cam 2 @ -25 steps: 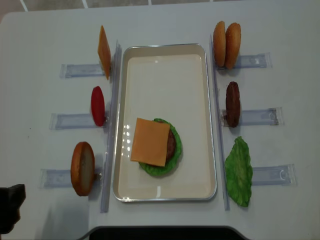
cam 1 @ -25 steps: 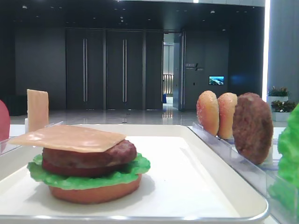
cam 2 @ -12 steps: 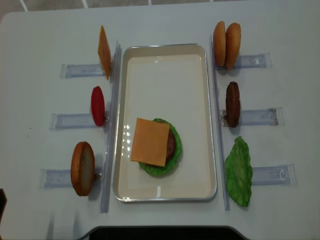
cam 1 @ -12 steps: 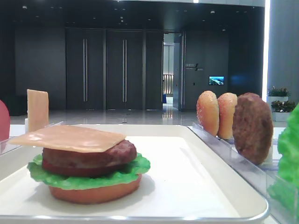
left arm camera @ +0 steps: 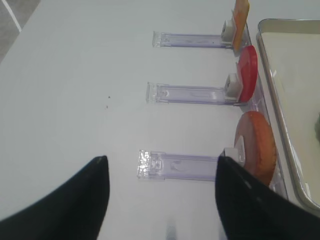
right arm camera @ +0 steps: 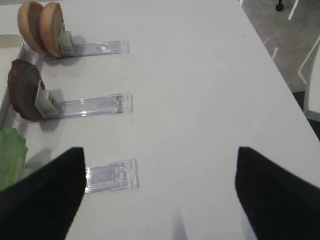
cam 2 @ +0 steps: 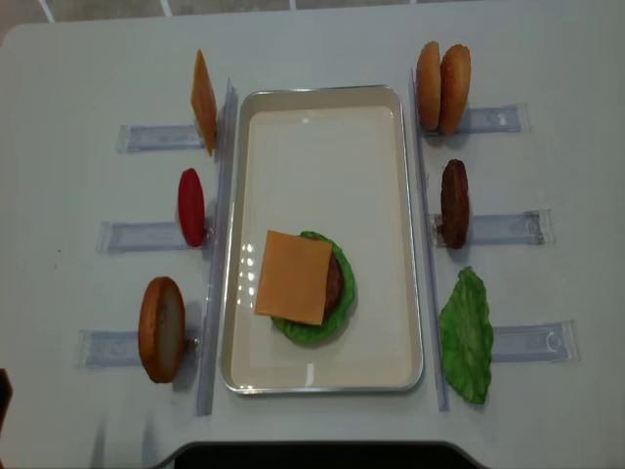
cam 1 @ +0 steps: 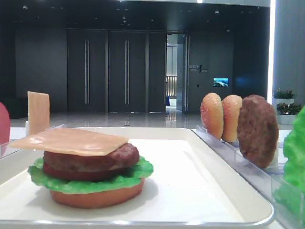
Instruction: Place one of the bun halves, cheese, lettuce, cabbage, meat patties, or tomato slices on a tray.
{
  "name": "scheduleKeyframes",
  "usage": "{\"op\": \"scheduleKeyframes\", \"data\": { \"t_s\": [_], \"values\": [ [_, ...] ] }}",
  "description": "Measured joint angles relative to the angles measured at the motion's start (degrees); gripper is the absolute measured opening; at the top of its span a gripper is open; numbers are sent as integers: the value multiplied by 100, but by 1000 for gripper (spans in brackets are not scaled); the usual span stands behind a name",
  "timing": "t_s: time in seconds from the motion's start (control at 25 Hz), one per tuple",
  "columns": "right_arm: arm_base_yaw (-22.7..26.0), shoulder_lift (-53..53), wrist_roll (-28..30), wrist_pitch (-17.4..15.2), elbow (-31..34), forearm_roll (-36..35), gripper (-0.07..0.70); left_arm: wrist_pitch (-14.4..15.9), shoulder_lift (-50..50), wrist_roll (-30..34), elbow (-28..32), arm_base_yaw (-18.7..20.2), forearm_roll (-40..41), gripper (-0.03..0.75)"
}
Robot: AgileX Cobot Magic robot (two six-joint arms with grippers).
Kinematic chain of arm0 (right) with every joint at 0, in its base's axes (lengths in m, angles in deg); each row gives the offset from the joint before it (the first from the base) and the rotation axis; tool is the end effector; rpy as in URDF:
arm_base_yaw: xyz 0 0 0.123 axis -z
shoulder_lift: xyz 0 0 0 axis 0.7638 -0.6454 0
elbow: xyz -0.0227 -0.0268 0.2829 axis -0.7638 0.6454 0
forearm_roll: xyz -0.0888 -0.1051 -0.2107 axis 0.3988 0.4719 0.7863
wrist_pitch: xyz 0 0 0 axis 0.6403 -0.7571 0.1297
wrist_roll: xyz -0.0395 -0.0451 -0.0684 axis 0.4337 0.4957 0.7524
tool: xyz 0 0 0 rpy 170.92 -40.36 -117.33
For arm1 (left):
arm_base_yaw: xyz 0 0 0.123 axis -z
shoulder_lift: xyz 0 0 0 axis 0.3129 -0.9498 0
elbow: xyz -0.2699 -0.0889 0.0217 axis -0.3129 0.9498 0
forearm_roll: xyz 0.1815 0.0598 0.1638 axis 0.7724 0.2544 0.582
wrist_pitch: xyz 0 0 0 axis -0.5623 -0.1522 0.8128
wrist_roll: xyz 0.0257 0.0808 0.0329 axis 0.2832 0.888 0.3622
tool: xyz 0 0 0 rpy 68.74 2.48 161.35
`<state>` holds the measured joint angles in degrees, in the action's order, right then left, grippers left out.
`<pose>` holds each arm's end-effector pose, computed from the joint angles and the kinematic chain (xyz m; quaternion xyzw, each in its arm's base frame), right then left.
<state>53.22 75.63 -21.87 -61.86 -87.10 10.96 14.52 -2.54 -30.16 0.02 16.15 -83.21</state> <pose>-0.0103 0.0023 0.2735 0.0250 0.8673 -0.0047 0.4971 -0.0068 0.0069 0.2664 -0.0448 0.8664 0.0373 0.4960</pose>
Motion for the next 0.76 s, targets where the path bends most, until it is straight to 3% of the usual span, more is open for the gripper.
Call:
{"op": "scheduleKeyframes", "data": {
  "t_s": [0.76],
  "values": [
    [0,0,0,0,0,0,577,0,0,0,0,0,0,493]
  ]
}}
